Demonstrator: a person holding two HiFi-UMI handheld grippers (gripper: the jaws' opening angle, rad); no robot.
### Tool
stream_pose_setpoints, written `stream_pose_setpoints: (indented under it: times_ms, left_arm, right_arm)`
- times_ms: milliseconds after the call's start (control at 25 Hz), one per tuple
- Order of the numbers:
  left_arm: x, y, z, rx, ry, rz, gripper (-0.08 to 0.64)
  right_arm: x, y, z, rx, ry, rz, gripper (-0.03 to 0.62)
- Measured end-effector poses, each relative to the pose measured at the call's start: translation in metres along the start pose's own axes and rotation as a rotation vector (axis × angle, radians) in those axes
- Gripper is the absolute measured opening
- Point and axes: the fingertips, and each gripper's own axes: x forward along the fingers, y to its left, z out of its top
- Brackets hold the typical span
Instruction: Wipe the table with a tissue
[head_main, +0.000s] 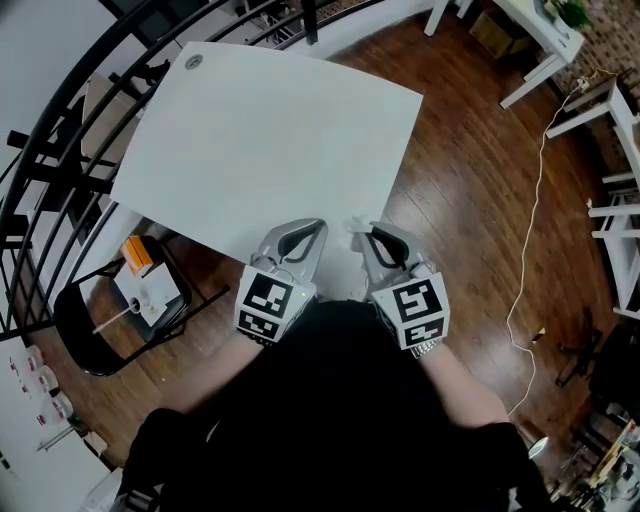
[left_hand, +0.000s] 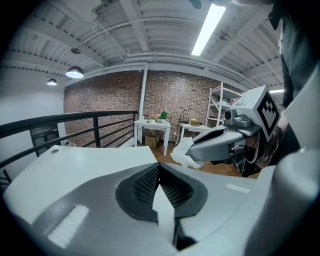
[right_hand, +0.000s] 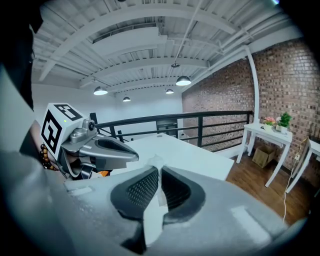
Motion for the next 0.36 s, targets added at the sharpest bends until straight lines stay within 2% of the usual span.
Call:
stream_pose_setpoints:
  times_ms: [360]
  left_arm:
    - [-0.0103, -0.0068, 0.0006, 0.005, -0.011, 0.016, 0.009]
  right_arm:
    - [-0.0100, 0.0086, -0.0021, -0.007, -0.009, 0.003, 0.012]
